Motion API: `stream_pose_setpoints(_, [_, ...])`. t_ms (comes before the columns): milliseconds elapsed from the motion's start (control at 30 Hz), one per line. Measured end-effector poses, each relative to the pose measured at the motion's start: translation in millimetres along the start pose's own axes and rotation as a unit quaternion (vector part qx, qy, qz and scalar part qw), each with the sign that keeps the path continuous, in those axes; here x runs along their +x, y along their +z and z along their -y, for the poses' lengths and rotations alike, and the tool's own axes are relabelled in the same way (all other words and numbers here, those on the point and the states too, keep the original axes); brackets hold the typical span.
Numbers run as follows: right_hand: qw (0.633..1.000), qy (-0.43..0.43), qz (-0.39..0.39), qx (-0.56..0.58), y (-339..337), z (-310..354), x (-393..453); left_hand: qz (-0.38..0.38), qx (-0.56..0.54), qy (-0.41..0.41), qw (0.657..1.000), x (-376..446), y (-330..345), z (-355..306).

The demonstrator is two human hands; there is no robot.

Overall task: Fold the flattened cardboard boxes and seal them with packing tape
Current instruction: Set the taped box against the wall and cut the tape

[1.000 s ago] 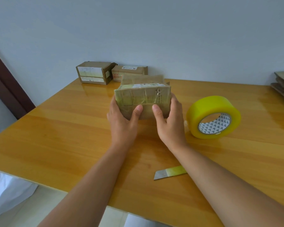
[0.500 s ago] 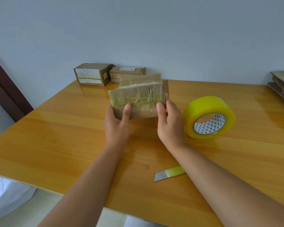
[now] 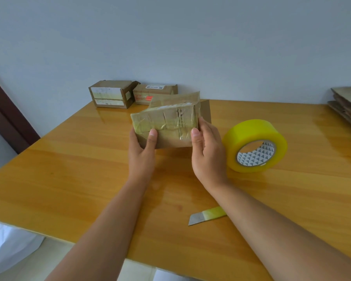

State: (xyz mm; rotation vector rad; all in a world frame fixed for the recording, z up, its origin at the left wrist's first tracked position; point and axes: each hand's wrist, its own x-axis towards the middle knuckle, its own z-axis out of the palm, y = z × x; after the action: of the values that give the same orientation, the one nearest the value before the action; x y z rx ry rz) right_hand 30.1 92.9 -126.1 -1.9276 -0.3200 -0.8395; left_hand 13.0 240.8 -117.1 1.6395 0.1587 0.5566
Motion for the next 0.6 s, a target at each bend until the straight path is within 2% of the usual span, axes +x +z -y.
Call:
stream_pose_setpoints(167, [1.000, 0.001, -0.023, 0.010, -1.4, -4.0, -0.1, -0.013, 0.004, -0.016, 1.000, 2.2, -2.9, 0.3])
stream_pose_setpoints(333, [1.000, 0.024, -0.016, 0.004, -0.7, -6.2, -1.0, -0.007, 0.007, -0.001, 1.000, 1.7, -2.7, -1.5])
stream_pose_setpoints(600, [1.000, -0.001, 0.003, 0.006, -0.9, -6.9, -0.1, -0.014, -0.009, -0.012, 1.000, 2.6, -6.0, -2.6])
